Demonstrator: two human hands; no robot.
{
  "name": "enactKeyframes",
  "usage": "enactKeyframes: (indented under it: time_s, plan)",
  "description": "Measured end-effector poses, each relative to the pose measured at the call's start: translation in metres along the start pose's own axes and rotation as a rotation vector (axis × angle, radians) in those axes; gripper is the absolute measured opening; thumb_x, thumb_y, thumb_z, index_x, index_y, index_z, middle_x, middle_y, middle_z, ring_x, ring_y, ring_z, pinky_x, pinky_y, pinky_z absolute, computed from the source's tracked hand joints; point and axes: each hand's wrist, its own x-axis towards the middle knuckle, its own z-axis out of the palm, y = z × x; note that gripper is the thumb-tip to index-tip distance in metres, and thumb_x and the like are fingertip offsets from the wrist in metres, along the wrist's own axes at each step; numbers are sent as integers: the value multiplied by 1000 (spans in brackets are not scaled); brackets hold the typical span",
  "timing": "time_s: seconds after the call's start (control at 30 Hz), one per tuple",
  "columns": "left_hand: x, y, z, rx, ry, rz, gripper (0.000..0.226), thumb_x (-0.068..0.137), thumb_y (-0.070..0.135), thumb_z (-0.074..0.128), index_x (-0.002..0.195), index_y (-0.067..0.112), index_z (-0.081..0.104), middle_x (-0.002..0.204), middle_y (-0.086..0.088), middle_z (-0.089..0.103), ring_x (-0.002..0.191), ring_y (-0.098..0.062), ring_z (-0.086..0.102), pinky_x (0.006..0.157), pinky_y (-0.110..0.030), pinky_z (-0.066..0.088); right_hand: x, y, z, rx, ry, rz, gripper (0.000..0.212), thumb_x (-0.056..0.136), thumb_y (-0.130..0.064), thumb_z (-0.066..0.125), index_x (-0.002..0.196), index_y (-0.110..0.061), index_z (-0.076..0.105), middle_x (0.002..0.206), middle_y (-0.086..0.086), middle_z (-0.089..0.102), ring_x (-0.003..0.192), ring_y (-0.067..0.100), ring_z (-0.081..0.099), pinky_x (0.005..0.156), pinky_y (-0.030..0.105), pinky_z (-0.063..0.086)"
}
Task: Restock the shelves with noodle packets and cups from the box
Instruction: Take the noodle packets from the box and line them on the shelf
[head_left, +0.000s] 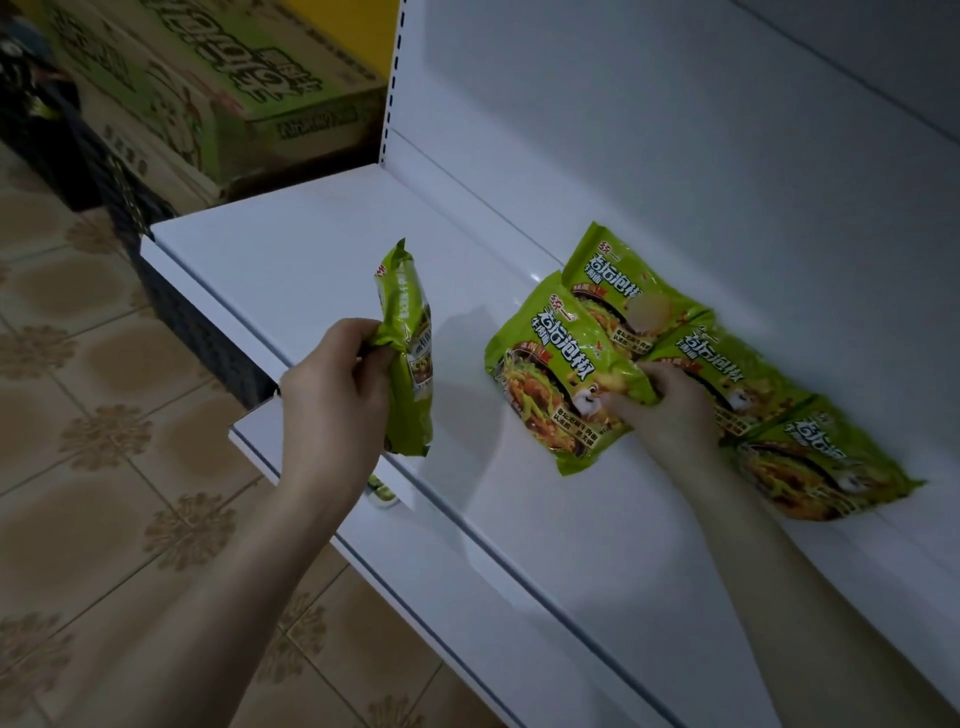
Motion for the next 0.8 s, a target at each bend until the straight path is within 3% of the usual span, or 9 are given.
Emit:
enactKeyframes:
  time_s: [0.1, 0.2, 0.37, 0.5, 0.57, 0.67, 0.8]
  plan:
    - [-1, -2, 10, -11, -9, 3, 17, 92, 4, 50, 102, 7, 64, 73, 4, 55, 63, -11, 50, 56, -5, 36, 10, 16, 6, 106, 153, 38, 19, 71, -13, 76, 86, -10, 64, 79, 2, 60, 75, 17, 54, 63, 26, 42]
    - [0, -3, 18, -2, -10, 35, 17, 92, 5, 51, 103, 6, 64, 75, 2, 57, 68, -18, 50, 57, -5, 36, 26, 26, 11, 233, 276, 104, 21, 67, -17, 77, 85, -14, 66, 84, 7, 64, 80, 21, 58, 75, 37, 49]
    - [2, -3, 34, 13, -3, 85, 19, 92, 3, 50, 104, 5, 64, 81, 1, 57, 73, -17, 50, 58, -1, 34, 53, 30, 14, 167, 332, 88, 22, 74, -12, 72, 94, -5, 67, 90, 9, 63, 82, 16, 54, 64, 22, 39]
    - [0, -3, 44, 41, -4, 116, 21, 90, 0, 50, 104, 5, 65, 79, 1, 57, 64, -14, 48, 57, 2, 33, 70, 33, 13, 185, 366, 94, 28, 72, -10, 73, 99, -5, 66, 89, 5, 61, 88, 22, 59, 72, 24, 40]
    - [-2, -3, 49, 38, -15, 127, 21, 90, -1, 50, 104, 5, 65, 78, 2, 56, 62, -6, 49, 58, 3, 34, 77, 34, 11, 184, 371, 100, 36, 74, -10, 72, 109, -4, 63, 101, 7, 62, 98, 21, 58, 79, 25, 40]
    - [-2, -1, 58, 43, -26, 144, 21, 89, -1, 51, 103, 5, 66, 78, 2, 56, 66, -16, 49, 58, 3, 35, 90, 38, 11, 195, 388, 120, 49, 78, -11, 70, 124, -4, 54, 122, 9, 57, 109, 18, 51, 87, 23, 36]
    - [-1, 0, 67, 44, -26, 149, 21, 89, -2, 51, 101, 5, 66, 78, 2, 57, 69, -19, 50, 58, 1, 35, 102, 44, 13, 218, 441, 178, 53, 79, -12, 69, 127, -6, 48, 131, 10, 51, 120, 24, 48, 95, 27, 37]
